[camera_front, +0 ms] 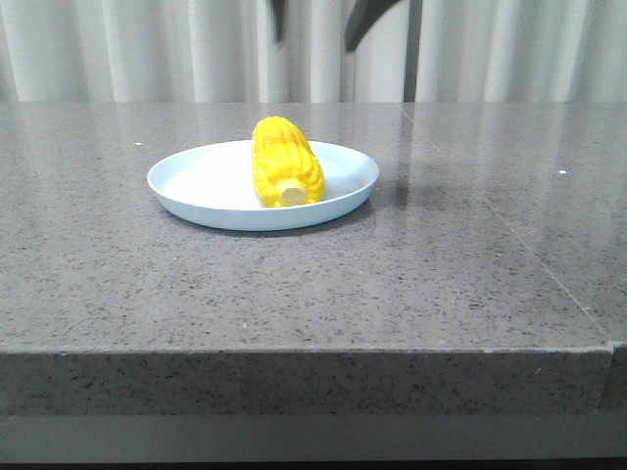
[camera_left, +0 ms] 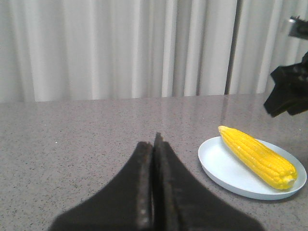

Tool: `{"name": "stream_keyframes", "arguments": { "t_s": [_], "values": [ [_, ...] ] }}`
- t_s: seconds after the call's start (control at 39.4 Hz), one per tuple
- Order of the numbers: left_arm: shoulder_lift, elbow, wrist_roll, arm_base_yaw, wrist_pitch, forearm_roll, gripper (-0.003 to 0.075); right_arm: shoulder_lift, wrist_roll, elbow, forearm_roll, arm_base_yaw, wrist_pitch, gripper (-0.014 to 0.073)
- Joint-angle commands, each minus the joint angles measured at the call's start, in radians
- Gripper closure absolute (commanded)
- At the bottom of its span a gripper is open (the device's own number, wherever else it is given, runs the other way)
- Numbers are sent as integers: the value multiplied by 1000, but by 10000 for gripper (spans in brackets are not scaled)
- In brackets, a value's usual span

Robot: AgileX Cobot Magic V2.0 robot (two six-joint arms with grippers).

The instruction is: Place corn on plate with both arms

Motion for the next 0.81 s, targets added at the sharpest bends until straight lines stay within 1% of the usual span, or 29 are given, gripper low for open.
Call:
{"name": "stream_keyframes", "arguments": {
  "t_s": [0.0,0.13,0.15,0.2,0.3,0.48,0.58,0.69,0.79],
  "values": [
    [14,-22,-10,1,-77,1,741,-84,-2,-36,-47,-45,-17,449],
    [14,-22,-10,1,-77,1,741,-117,-24,-36,-47,-105,32,647],
    [14,-22,-10,1,-77,1,741,-121,-39,-36,-46,-118,47,672],
    [14,-22,-10,1,-77,1,741,-132,-72,-36,-46,-141,73,657],
    [14,-22,-10,1,-77,1,741,-155,-157,-36,-24,-186,106,659],
    [14,-22,-10,1,-77,1,741,-215,-332,11,105,-293,126,659],
    [14,-22,-10,1,-77,1,741,-276,-386,107,139,-362,89,659],
    [14,-22,-10,1,-77,1,741,-353,-403,227,139,-432,55,659],
    [14,-22,-10,1,-77,1,741,-445,-409,355,139,-479,19,659]
  ]
}}
